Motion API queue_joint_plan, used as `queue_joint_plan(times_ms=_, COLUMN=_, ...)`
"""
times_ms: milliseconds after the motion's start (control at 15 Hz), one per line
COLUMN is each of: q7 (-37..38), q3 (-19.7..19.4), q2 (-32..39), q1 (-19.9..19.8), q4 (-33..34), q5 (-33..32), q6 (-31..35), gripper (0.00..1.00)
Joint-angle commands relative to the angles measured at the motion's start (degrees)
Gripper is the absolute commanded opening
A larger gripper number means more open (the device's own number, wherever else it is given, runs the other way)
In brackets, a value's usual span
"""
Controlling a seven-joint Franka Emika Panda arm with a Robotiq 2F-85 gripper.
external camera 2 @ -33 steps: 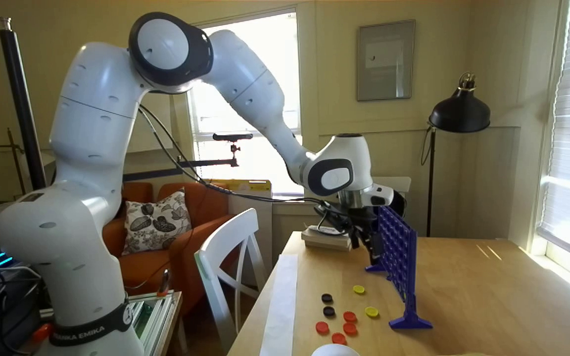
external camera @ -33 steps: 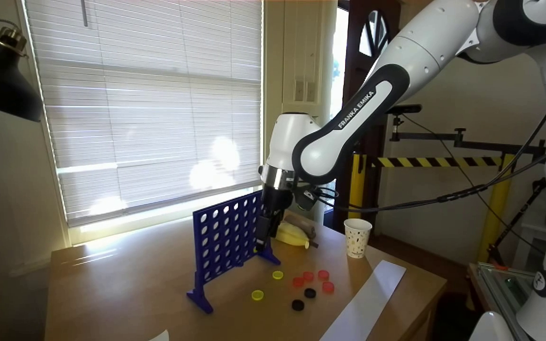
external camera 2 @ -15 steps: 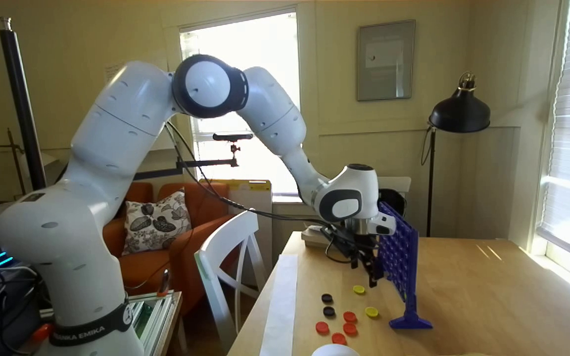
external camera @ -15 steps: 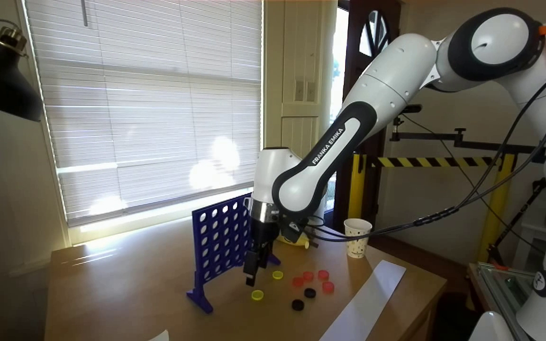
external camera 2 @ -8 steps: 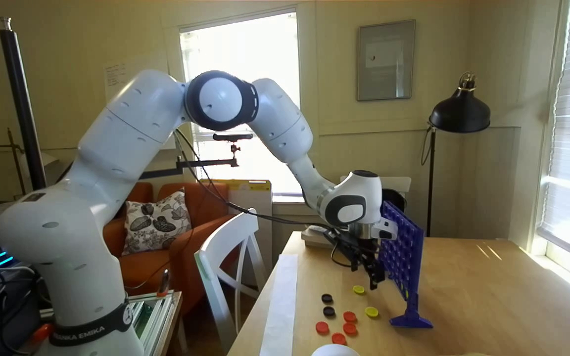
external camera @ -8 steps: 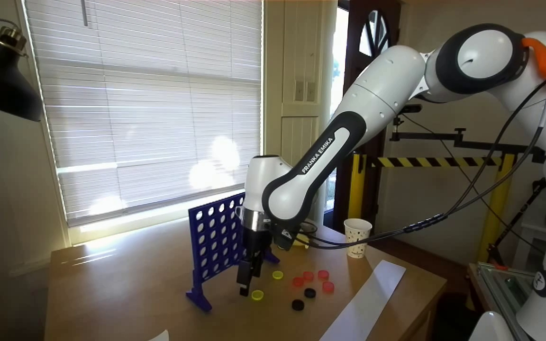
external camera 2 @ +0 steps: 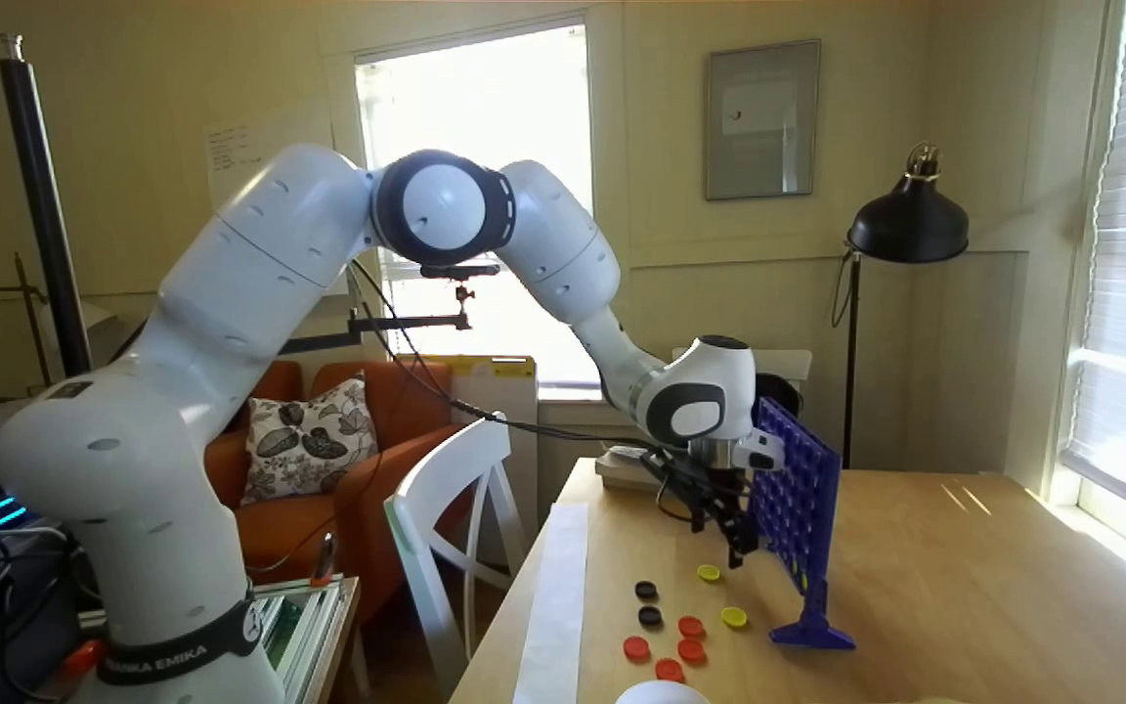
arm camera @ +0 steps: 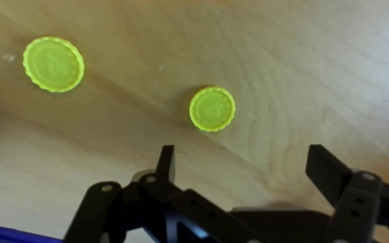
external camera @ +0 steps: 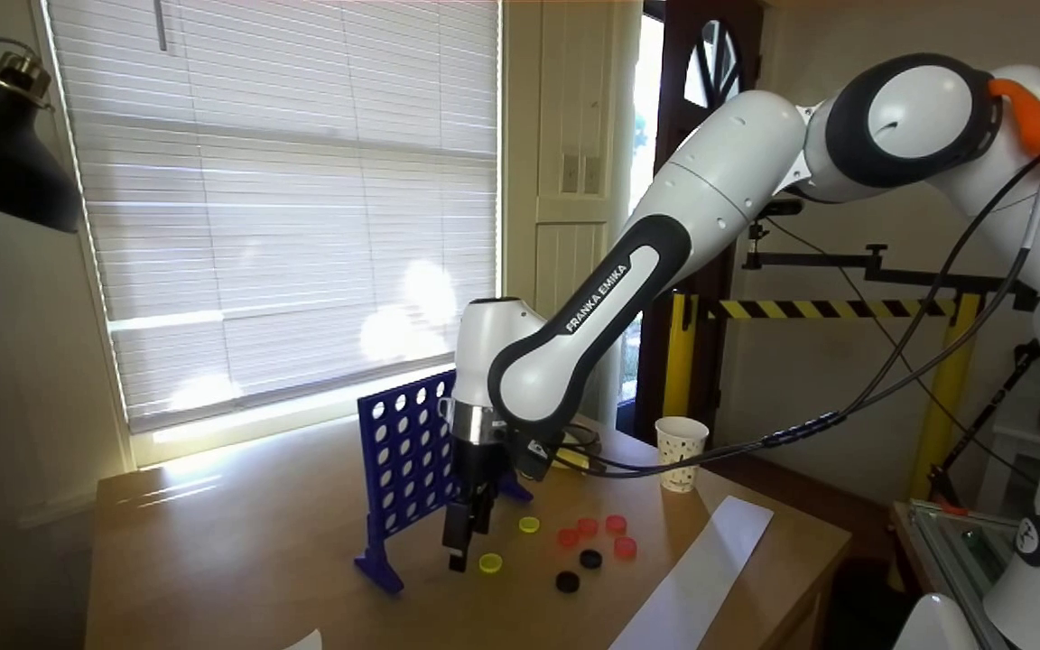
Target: Place one yellow ring in the fifth line of the blue object
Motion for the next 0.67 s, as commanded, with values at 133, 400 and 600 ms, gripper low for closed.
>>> queue_joint_plan(times_ms=133, q7=-0.26, q3=-0.35, q2=1.43, q1=0.68, q4=3.28, q5=-1.02, q6=-3.43, gripper=1.0)
queue_joint_plan(times_ms=400, q7=-0.23, q3=-0.31, q2=1.38, q1=0.69, q4=3.48, q5=-0.93, q6=-4.56, gripper=1.0)
queue_joint_plan(times_ms=600, q7=-0.19, q3=-0.2, q2=1.35, q1=0.69, q4=3.42, q5=-0.78, q6=-5.09, gripper=1.0)
